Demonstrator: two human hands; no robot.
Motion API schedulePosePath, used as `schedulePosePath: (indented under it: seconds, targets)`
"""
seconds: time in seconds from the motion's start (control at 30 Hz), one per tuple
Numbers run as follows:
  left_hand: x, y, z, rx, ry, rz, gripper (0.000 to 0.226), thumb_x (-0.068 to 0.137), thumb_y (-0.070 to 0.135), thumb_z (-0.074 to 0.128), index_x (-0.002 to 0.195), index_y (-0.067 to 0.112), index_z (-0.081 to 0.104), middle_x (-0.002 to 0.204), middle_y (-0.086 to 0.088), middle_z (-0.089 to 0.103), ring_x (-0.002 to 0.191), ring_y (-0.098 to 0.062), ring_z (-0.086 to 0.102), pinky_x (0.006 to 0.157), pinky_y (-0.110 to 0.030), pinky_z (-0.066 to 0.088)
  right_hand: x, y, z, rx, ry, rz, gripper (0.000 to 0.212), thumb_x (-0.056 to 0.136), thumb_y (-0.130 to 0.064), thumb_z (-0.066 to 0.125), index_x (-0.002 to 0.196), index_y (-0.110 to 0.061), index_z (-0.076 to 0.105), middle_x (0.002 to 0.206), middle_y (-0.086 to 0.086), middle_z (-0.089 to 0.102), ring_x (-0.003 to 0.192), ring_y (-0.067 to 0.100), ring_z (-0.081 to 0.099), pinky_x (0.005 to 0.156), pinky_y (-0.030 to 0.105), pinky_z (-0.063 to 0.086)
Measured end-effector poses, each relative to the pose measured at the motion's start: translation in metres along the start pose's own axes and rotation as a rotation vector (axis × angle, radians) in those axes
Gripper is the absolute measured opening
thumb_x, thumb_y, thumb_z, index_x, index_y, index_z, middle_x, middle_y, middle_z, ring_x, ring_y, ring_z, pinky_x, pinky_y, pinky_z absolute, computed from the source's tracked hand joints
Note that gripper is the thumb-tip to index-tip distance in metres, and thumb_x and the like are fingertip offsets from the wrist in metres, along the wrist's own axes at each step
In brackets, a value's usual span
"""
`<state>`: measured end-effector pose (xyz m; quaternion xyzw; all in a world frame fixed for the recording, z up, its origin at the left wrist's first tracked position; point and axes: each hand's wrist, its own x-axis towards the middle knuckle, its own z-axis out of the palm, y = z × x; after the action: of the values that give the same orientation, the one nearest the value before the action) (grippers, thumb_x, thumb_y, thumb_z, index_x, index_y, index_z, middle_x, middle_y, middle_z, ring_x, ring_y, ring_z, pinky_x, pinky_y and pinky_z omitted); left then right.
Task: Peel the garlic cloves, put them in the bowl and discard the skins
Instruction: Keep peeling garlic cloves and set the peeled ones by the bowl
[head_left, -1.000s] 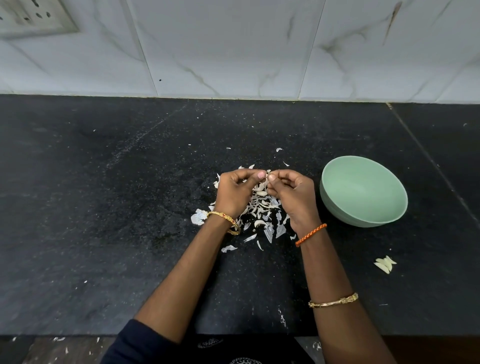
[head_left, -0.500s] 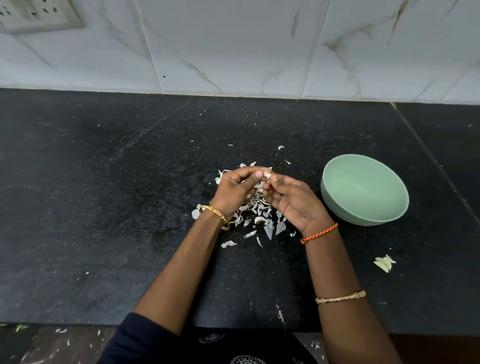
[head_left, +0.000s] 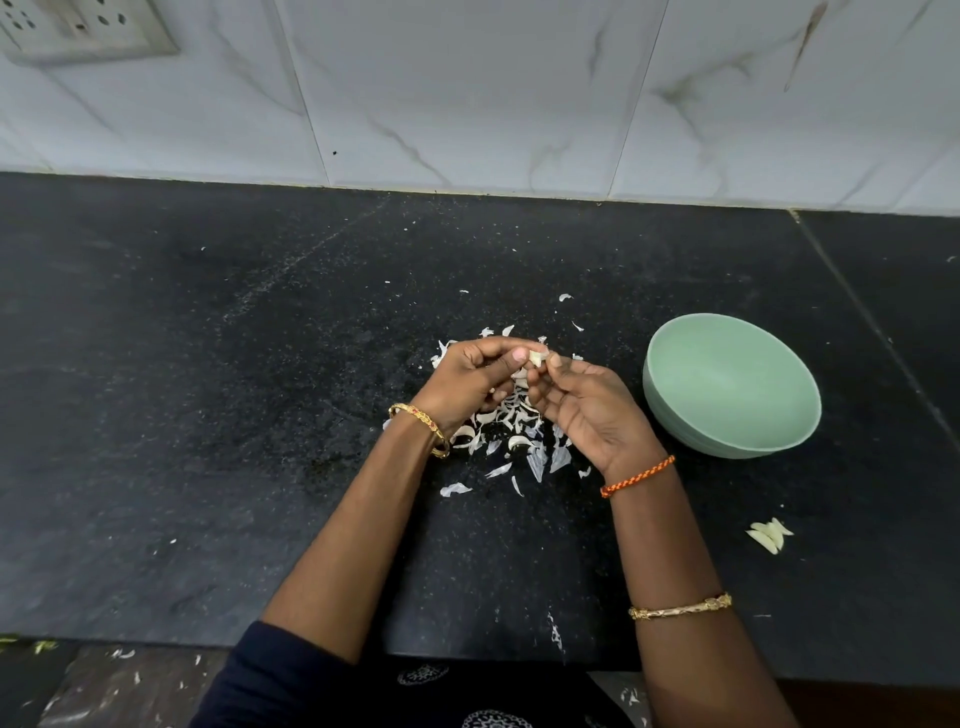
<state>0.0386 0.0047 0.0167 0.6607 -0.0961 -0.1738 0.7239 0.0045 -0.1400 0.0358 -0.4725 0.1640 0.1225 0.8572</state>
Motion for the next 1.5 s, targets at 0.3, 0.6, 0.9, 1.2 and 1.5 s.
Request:
schedulePosePath:
  seconds: [0.3, 0.6, 0.9, 1.2, 1.5]
  targets:
    - [0.001, 0.005, 0.009, -0.001, 0.137, -0.008, 0.019, 0.091, 0.007, 0.06, 0.108, 0.003, 0.068, 0.07, 0.002, 0.068, 0.054, -0.002, 0.059, 0.045, -0.013, 0.042, 0.0, 0.0, 0.005, -0.276, 0.15, -0.131, 0.012, 0.095, -0.002, 0.054, 0.089, -0.004, 0.064, 0.074, 0.006, 0.066, 0.069, 0.009, 0.063, 0.068, 0.02, 0.054]
    - [0.006, 0.001, 0.006, 0.086, 0.094, 0.108, 0.033, 0.086, -0.007, 0.06, 0.118, 0.002, 0.06, 0.076, 0.008, 0.072, 0.064, -0.001, 0.064, 0.062, -0.013, 0.053, 0.0, -0.002, 0.005, -0.206, 0.102, -0.097, 0.013, 0.095, -0.001, 0.052, 0.088, -0.004, 0.063, 0.071, 0.005, 0.066, 0.064, 0.008, 0.064, 0.065, 0.018, 0.054]
    - [0.006, -0.002, 0.002, -0.123, 0.038, 0.024, 0.026, 0.089, -0.008, 0.054, 0.111, 0.002, 0.064, 0.079, 0.002, 0.073, 0.071, -0.006, 0.065, 0.069, -0.015, 0.054, 0.0, -0.003, 0.003, 0.105, -0.055, 0.029, 0.02, 0.098, 0.002, 0.042, 0.086, 0.004, 0.058, 0.072, 0.01, 0.063, 0.063, 0.013, 0.067, 0.064, 0.021, 0.057]
    - [0.004, 0.001, 0.0, -0.271, 0.023, -0.049, 0.024, 0.091, -0.008, 0.048, 0.101, 0.006, 0.065, 0.077, 0.004, 0.072, 0.065, -0.001, 0.061, 0.063, -0.012, 0.051, 0.0, -0.003, -0.002, 0.308, -0.145, 0.073, 0.023, 0.1, 0.0, 0.035, 0.089, 0.002, 0.056, 0.073, 0.007, 0.062, 0.065, 0.012, 0.065, 0.065, 0.022, 0.057]
    - [0.001, 0.003, -0.007, -0.399, 0.044, -0.107, 0.024, 0.091, -0.006, 0.05, 0.106, 0.005, 0.065, 0.081, 0.002, 0.071, 0.063, -0.002, 0.06, 0.059, -0.011, 0.051, 0.002, -0.012, -0.011, 0.013, 0.053, -0.081, 0.012, 0.093, 0.003, 0.052, 0.089, -0.003, 0.062, 0.075, 0.007, 0.065, 0.067, 0.012, 0.065, 0.062, 0.024, 0.057]
